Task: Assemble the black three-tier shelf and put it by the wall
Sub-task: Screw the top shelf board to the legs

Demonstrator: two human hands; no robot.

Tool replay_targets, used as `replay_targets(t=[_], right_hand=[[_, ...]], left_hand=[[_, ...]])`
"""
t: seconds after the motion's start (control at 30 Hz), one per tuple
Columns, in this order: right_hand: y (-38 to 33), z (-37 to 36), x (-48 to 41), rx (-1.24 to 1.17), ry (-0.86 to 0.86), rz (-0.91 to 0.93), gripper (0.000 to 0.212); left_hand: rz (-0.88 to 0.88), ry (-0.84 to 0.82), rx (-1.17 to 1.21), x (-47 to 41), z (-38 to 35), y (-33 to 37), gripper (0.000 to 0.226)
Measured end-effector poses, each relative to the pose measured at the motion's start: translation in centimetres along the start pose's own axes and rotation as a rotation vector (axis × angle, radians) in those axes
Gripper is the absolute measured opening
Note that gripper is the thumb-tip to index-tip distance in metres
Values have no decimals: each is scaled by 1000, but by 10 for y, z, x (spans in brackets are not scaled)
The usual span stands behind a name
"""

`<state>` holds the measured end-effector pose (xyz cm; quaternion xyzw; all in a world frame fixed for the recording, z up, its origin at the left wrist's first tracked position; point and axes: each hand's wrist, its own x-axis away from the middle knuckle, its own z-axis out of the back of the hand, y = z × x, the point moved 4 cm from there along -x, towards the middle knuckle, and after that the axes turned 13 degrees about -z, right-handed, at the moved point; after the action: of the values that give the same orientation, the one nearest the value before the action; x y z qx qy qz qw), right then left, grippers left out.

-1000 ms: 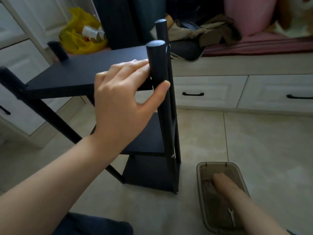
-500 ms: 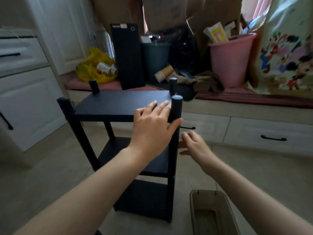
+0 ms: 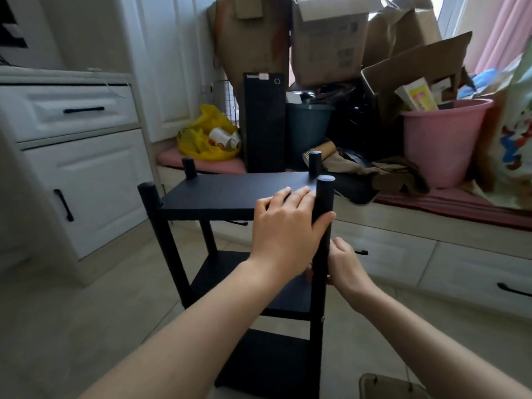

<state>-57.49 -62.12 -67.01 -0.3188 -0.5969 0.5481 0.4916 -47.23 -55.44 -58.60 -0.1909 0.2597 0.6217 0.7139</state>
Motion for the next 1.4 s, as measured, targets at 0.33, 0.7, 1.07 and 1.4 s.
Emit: replay_targets(t=[0.33, 0.7, 1.07, 1.4], right_hand=[[-61, -93, -41, 125, 14, 81, 24], [-92, -192, -39, 391, -56, 192, 26], [-11, -234, -46, 435, -198, 200, 25], [98, -217, -62, 838, -162, 296, 25]], left_hand=[[234, 115, 108, -1, 47, -104, 35], [440, 277, 253, 50, 83, -197, 29], [793, 385, 718, 182, 31, -237, 31], [1061, 439, 978, 293, -96, -208, 44]])
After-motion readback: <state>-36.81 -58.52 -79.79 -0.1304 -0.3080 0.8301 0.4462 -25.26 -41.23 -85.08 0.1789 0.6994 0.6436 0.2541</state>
